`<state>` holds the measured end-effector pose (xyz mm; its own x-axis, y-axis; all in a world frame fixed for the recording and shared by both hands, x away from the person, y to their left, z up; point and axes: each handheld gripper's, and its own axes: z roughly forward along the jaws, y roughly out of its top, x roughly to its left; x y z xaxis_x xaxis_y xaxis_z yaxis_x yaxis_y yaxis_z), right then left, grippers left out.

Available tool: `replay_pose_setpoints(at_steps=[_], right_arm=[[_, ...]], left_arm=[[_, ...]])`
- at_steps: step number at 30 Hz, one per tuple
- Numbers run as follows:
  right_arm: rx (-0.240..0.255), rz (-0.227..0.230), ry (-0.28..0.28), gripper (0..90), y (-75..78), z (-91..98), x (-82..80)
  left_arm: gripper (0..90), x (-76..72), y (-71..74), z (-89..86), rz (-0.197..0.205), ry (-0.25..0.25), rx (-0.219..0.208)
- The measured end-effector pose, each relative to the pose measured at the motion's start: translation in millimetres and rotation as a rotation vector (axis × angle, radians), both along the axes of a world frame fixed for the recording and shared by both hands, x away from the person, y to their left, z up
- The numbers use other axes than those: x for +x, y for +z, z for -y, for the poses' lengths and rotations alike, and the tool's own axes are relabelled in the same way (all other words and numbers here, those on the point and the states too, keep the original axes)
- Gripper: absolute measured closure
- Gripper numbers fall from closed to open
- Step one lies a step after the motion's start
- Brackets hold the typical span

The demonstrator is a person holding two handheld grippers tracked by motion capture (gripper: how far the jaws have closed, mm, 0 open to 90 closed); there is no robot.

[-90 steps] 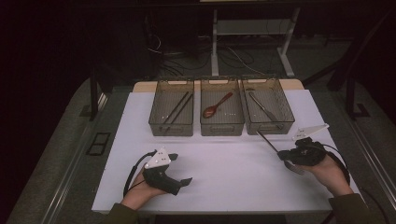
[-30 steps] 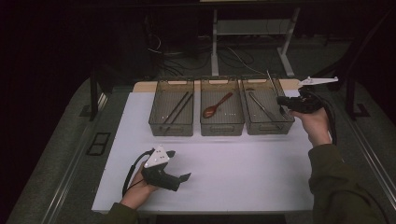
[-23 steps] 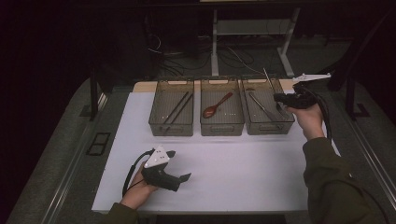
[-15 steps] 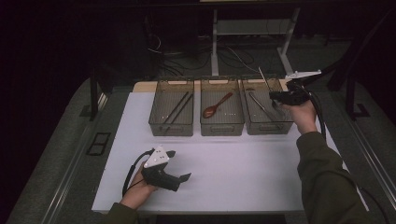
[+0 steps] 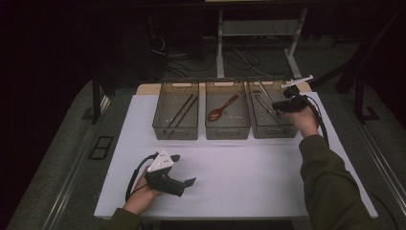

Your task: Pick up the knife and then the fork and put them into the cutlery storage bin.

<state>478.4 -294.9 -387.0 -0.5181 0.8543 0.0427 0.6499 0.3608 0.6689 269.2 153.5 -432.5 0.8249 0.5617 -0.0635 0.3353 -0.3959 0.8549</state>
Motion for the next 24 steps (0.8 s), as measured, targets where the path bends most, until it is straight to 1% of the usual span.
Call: replay_pose_setpoints(at_steps=[8, 10, 12, 16, 17, 19, 20, 23, 24], right_arm=[[-0.060, -0.069, 0.021, 84.0, -6.9, -2.5, 1.3], [-0.062, -0.083, 0.025, 82.5, -8.1, -3.0, 1.7], [-0.044, -0.085, 0.023, 75.6, -8.2, -2.5, 1.8], [-0.040, -0.092, 0.026, 68.6, -7.3, -1.2, 1.3], [-0.032, -0.095, 0.027, 66.5, -7.2, -0.3, 1.2], [-0.011, -0.093, 0.027, 61.2, -6.4, 1.3, 0.5], [-0.003, -0.086, 0.018, 58.8, -5.4, 2.2, 0.0], [0.048, -0.075, 0.015, 52.5, -1.0, 4.7, -2.3], [0.056, -0.069, 0.019, 50.9, 0.8, 5.7, -3.2]], left_arm=[[2.3, -0.3, -0.4, 1.0, -0.002, -0.004, 0.000], [2.3, -0.2, -0.4, 0.9, -0.002, -0.004, 0.001], [2.3, -0.2, -0.2, 0.7, -0.002, -0.004, 0.000], [2.3, -0.2, -0.5, 0.9, -0.003, -0.004, -0.001], [2.3, -0.3, -0.5, 0.8, -0.002, -0.005, 0.000], [2.3, -0.3, -0.2, 0.5, -0.002, -0.004, 0.001], [2.3, -0.2, -0.2, 0.4, -0.002, -0.004, 0.000], [2.3, -0.2, -0.4, 0.2, -0.002, -0.005, 0.001], [2.5, -0.2, -0.4, 0.1, -0.001, -0.005, 0.001]])
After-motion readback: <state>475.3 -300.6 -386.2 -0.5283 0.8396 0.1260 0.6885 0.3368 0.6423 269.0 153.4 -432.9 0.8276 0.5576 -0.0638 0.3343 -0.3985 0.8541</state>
